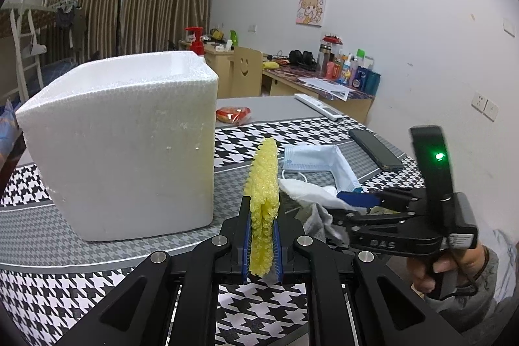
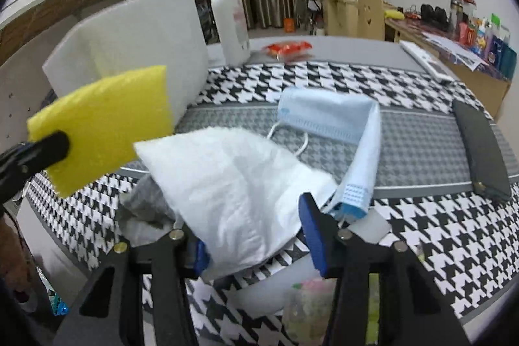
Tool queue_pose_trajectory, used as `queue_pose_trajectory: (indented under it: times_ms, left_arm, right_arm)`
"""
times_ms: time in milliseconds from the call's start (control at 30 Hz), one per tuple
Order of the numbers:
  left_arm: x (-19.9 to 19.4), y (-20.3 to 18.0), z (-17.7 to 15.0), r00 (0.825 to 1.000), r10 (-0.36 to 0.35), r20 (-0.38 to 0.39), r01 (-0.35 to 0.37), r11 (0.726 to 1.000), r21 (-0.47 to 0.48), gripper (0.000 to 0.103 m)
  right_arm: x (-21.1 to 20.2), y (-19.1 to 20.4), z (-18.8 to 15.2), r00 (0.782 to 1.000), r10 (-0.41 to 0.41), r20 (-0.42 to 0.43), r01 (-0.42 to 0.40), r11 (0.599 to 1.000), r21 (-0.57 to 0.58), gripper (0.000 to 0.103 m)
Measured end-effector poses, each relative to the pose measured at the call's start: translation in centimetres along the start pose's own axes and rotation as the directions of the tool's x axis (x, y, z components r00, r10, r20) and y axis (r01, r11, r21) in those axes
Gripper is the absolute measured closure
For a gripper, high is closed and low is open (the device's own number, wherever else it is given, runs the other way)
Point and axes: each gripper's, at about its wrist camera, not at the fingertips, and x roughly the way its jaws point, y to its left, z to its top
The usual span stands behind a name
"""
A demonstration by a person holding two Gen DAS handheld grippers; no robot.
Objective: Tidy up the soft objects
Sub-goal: 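Lift the paper towel with the right gripper while the left gripper keeps the sponge raised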
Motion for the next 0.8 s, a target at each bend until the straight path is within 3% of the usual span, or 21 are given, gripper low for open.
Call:
queue_pose_trajectory:
  times_ms: [33,133,233,433,800]
  left_arm:
    - [0.0,0.0,0.0,1.000,-0.002,-0.001,0.002,1.000,0.001,0.091]
    - [0.1,0.1,-0.2,1.000,-0.001,-0.004,0.001,1.000,0.000,0.091]
    - [0.1,0.1,-0.2,1.000,-0.001,-0.005,0.001,1.000,0.000,0.091]
    - [-0.3,0.1,-0.1,1.000,0.003,0.014,-0.003,1.000,0.004,0.091]
    - [-2.6,0.1,0.7,0.997,0.030,0.074,-0.032,0.999,0.025,0.091]
  right_arm:
    - [0.2,0.0,0.0,1.000,0.001,-0.006,-0.001,1.000,0.001,0.049]
    - [0.1,0.2,-0.1,1.000,0.021,-0.010,-0.021,1.000,-0.008,0.077]
    - [-0.6,0.4,0.1,1.000,0.012,0.011,-0.012,1.000,-0.022,0.090]
    - [-4.4,0.3,1.0,0.992,0.066,0.111,-0.065,0.998,-0.009,0.091]
    - [-7.5,0.8,1.8,0.977,0.047,0.206,-0.044,0.999,-0.018,0.093]
